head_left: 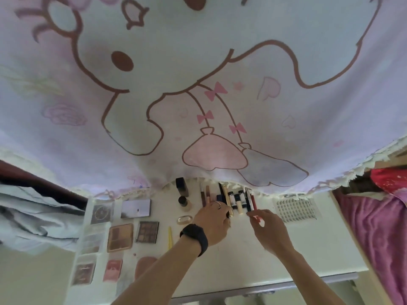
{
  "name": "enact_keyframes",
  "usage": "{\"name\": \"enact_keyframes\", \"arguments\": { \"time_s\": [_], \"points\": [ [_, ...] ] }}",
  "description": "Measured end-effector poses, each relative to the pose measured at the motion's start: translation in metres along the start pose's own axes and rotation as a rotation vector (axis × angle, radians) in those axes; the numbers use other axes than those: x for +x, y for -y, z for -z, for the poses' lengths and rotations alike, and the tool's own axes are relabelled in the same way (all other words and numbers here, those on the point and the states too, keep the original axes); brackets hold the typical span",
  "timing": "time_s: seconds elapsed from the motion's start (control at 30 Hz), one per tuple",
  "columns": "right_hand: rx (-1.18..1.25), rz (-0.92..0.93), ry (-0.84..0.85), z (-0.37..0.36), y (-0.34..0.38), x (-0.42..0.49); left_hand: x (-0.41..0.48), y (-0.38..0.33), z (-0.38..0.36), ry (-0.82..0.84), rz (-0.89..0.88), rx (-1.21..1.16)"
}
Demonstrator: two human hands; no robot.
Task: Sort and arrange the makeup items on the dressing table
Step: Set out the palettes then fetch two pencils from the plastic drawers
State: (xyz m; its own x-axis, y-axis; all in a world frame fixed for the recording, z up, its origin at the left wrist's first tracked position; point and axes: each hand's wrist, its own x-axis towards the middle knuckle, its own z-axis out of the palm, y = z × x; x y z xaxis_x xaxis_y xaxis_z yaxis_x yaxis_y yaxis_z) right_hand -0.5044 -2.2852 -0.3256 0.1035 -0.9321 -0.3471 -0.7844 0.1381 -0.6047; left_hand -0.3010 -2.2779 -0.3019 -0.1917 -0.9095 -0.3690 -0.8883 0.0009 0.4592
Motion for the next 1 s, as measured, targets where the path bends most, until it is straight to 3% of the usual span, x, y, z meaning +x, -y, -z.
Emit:
{"name": "enact_keyframes", "arguments": {
  "time_s": [0.17,0.33,0.7,1.0],
  "points": [
    [-0.023,0.238,0.011,0.017,0.093,-0.024,-0.068,0.030,0.051,-0.212,0.091,-0.143],
    [-0.075,0.594,0.080,-0.016,0.219,-0.059,-0.171,0.105,0.099,-0.456,0.318,-0.221],
    [-0.093,1.270,0.400,-0.209,0.467,-0.283,-0.539,0.260,0.114,-0.942,0.848,-0.239],
    [-0.172,1.678,0.703,-0.340,0.591,-0.495,-0.817,0.291,0.073,-1.246,1.272,-0.240]
  ]
}}
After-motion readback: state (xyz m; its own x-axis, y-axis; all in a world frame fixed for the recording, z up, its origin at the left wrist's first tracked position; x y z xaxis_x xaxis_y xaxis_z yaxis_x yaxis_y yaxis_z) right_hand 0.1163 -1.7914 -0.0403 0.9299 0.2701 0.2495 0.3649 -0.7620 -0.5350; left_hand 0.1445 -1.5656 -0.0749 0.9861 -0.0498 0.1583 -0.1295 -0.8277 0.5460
